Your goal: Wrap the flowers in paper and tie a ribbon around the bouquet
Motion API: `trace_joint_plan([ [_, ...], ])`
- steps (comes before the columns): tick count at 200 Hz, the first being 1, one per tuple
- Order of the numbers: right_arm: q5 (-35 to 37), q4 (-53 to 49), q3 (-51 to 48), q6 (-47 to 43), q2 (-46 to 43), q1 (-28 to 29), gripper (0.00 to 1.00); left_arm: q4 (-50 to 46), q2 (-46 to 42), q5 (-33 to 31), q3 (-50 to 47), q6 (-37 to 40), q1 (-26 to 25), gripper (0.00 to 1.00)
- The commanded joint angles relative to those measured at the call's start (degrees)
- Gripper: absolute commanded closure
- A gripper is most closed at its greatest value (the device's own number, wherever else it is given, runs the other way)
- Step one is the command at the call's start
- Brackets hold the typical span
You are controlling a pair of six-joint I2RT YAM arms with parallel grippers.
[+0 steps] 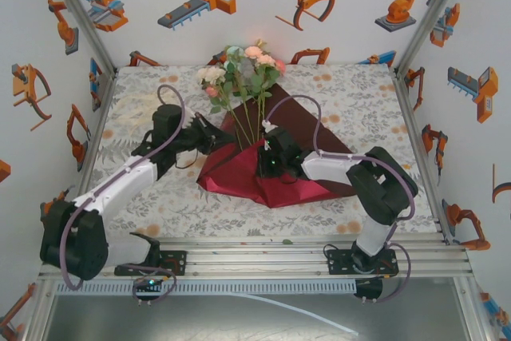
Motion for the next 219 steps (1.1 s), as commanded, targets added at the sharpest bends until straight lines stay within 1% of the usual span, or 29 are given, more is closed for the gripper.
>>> trace_joint_plan([
  [1, -1.03, -0.18, -0.28, 0.32, 1.04, 0.19, 0.68, 7.91, 4.39, -0.36, 2.98, -4.5, -2.08, 1.0],
  [12, -1.81, -0.33, -0.37, 0.2, -0.18, 0.19, 0.67, 9.19, 6.27, -0.76, 3.74, -4.72, -2.32, 1.0],
  [51, -4.52, -0.02, -2.23, -1.21, -7.97, 0.2, 0.61, 12.7, 10.78, -5.7, 5.53, -6.44, -2.61, 1.0],
  [101, -10.92, 1.7, -7.01, 0.12, -17.66, 0.19, 0.5, 17.19, 16.06, -6.14, 7.48, -9.34, -3.24, 1.0],
  [121, -16.54, 8.15, -10.61, 4.03, -20.72, 0.32, 0.43, 17.56, 16.84, -6.66, 8.07, -9.54, -3.72, 1.0],
  [125, -17.5, 9.99, -11.49, 5.17, -21.31, 0.37, 0.41, 17.57, 17.01, -6.65, 8.23, -9.54, -3.85, 1.0],
  [129, -18.26, 11.83, -12.23, 6.42, -21.87, 0.37, 0.34, 17.61, 17.17, -6.59, 8.35, -9.54, -3.94, 1.0],
  [135, -19.02, 14.39, -13.37, 8.24, -22.71, 0.35, 0.31, 17.61, 17.35, -6.55, 8.62, -9.51, -4.22, 1.0],
  [148, -18.58, 17.5, -14.55, 11.91, -24.1, 0.66, 0.24, 17.61, 17.84, -6.65, 8.92, -9.62, -4.69, 1.0],
  [169, -13.91, 19.67, -14.11, 12.37, -23.98, 3.94, 0.21, 18.46, 18.35, -6.72, 8.96, -10.22, -5.32, 1.0],
  [178, -11.96, 20.89, -14.19, 12.57, -22.57, 4.15, 0.22, 19.3, 18.56, -6.49, 8.85, -10.62, -5.35, 1.0],
  [185, -9.17, 21.04, -14.42, 12.78, -21.61, 3.93, 0.26, 19.76, 18.54, -6.31, 8.73, -10.93, -5.44, 1.0],
  [192, -5.63, 19.89, -14.49, 11.82, -20.97, 3.8, 0.35, 19.96, 18.38, -6.22, 8.5, -11.26, -5.45, 1.0],
  [204, -0.71, 13.51, -12.98, 8.55, -19.61, 3.71, 0.49, 20.02, 17.72, -6.45, 7.88, -11.22, -5.45, 1.0],
  [216, -2.17, 8.81, -10.23, 5.74, -17.33, 3.92, 0.62, 19.43, 16.91, -6.73, 7.23, -11.05, -5.49, 1.0],
  [219, -3.29, 8.3, -9.52, 5.4, -16.66, 4.15, 0.64, 19.4, 16.74, -6.74, 7.09, -10.97, -5.53, 1.0],
])
